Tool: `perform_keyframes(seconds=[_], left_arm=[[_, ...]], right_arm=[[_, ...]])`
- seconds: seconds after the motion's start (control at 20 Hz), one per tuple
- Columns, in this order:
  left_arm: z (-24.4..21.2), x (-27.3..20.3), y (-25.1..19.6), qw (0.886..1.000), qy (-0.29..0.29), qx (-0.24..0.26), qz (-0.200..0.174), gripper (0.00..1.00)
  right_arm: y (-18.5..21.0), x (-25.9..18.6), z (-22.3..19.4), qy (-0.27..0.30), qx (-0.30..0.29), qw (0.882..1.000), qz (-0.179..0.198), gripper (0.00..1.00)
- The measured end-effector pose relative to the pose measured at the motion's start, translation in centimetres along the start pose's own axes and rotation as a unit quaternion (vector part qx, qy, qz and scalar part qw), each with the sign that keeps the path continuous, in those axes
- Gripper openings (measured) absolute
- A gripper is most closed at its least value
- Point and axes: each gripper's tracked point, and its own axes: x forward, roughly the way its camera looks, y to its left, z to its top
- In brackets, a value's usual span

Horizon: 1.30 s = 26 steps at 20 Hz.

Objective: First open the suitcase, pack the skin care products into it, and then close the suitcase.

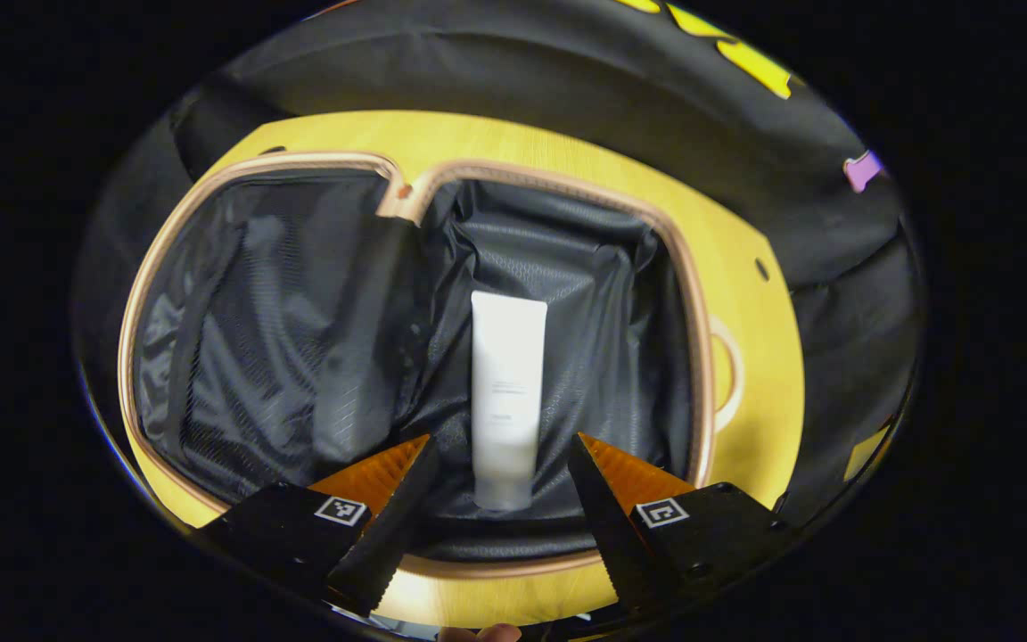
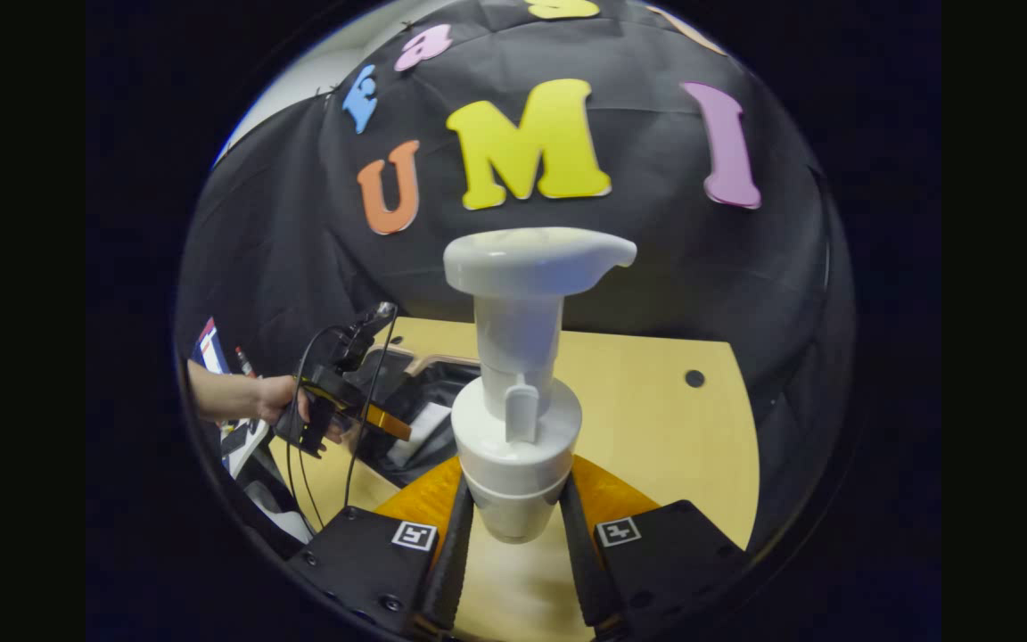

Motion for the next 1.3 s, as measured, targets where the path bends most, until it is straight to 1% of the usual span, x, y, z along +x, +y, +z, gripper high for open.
perform_keyframes(seconds=[0.05,0.1,0.15,0.2,0.3,0.35,0.45,0.5,0.6,0.65,0.7,0.75,0.85,0.95,1.1,1.2,1.3], left_arm=[[0.0,-2.0,0.3,0.999,-0.032,-0.006,-0.007,0.94],[-0.4,-4.6,1.1,0.997,-0.076,-0.012,-0.012,0.94],[-0.9,-6.5,1.6,0.994,-0.108,-0.017,-0.013,0.94],[-1.8,-7.9,1.7,0.99,-0.135,-0.02,-0.024,0.94],[-4.3,-11.6,1.8,0.981,-0.181,-0.039,-0.061,0.94],[-5.7,-12.9,2.1,0.976,-0.199,-0.047,-0.071,0.94],[-8.5,-14.3,4.3,0.971,-0.223,-0.065,-0.06,0.94],[-10.3,-15.5,5.3,0.968,-0.229,-0.08,-0.058,0.94],[-12.7,-16.8,5.8,0.963,-0.232,-0.107,-0.084,0.94],[-13.8,-17.4,6.2,0.961,-0.232,-0.121,-0.091,0.94],[-14.8,-17.7,7.1,0.96,-0.231,-0.132,-0.092,0.94],[-15.6,-17.8,8.1,0.96,-0.229,-0.139,-0.086,0.94],[-16.5,-18.3,10.2,0.96,-0.23,-0.146,-0.064,0.94],[-16.6,-18.8,11.8,0.958,-0.237,-0.154,-0.047,0.94],[-15.7,-19.3,12.7,0.954,-0.248,-0.164,-0.04,0.94],[-15.0,-19.7,12.9,0.952,-0.257,-0.161,-0.035,0.94],[-14.7,-20.2,13.1,0.952,-0.263,-0.154,-0.029,0.94]], right_arm=[[1.9,1.5,0.4,0.013,-0.01,1.0,0.018,0.46],[4.3,3.9,0.3,0.042,-0.018,0.998,0.039,0.48],[5.8,5.7,-0.2,0.072,-0.021,0.996,0.053,0.48],[7.1,7.5,-0.9,0.1,-0.02,0.993,0.062,0.48],[9.0,10.8,-2.7,0.153,0.0,0.986,0.069,0.48],[10.1,12.5,-3.4,0.175,0.013,0.982,0.074,0.48],[11.9,16.0,-5.0,0.212,0.034,0.974,0.073,0.48],[12.1,18.0,-6.1,0.236,0.045,0.969,0.065,0.48],[12.1,20.7,-7.8,0.269,0.061,0.96,0.047,0.48],[11.9,21.7,-8.8,0.286,0.067,0.955,0.038,0.45],[11.5,22.5,-9.4,0.298,0.073,0.951,0.024,0.45],[11.2,23.2,-10.2,0.31,0.077,0.947,0.011,0.48],[10.4,23.9,-11.3,0.331,0.093,0.939,-0.017,0.48],[9.9,24.6,-11.7,0.342,0.119,0.931,-0.036,0.48],[9.3,26.3,-12.3,0.356,0.164,0.917,-0.074,0.48],[8.2,26.6,-12.9,0.37,0.18,0.906,-0.1,0.48],[8.1,27.2,-13.4,0.373,0.184,0.903,-0.11,0.48]])
